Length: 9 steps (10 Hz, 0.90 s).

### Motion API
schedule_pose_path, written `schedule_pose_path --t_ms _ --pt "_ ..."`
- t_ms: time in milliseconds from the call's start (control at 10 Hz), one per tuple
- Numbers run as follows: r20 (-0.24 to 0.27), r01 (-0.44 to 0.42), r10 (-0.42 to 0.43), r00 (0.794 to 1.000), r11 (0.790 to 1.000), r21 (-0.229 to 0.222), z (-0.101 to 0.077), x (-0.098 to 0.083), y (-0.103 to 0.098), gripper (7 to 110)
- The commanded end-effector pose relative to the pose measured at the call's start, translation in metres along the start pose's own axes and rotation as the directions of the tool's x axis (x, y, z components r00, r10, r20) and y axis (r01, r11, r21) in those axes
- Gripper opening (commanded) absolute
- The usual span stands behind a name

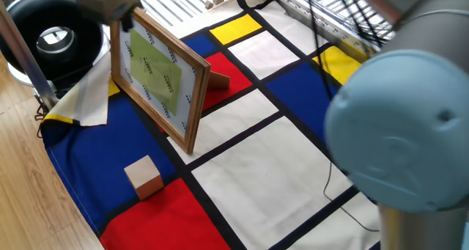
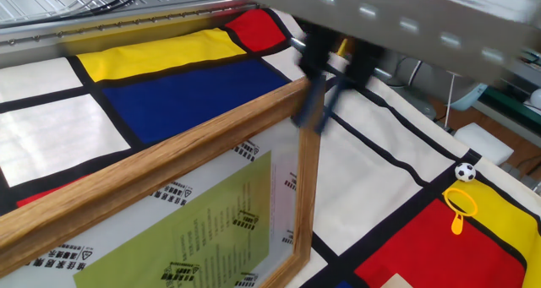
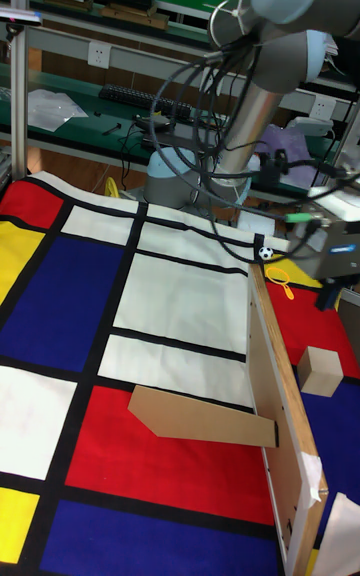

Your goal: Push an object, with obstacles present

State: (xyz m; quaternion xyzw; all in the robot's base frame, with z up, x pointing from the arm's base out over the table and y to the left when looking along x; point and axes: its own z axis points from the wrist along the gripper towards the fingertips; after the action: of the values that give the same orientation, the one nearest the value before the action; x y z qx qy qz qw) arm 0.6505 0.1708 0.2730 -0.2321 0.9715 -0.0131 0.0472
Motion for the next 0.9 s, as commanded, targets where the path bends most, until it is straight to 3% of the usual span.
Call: schedule_pose_path --t_ms 0,100,200,400,600,800 --pt "0.004 0.049 -0.049 0.999 0.998 0.042 0.009 0.017 -0.023 7" --pt "0.028 0.045 -0.044 0.999 0.999 -0.025 0.007 0.0 0.002 7" --pt "0.019 0.002 -0.001 1.0 0.999 -0.032 0.007 0.002 0.004 7" --pt "0.023 -0.194 0.194 0.981 0.981 0.024 0.007 0.002 -0.011 7" --pt "0.049 -0.295 0.293 0.955 0.956 0.016 0.007 -0.004 -0.012 7" --pt "0.027 -0.256 0.255 0.966 0.966 0.042 0.007 0.003 -0.016 7"
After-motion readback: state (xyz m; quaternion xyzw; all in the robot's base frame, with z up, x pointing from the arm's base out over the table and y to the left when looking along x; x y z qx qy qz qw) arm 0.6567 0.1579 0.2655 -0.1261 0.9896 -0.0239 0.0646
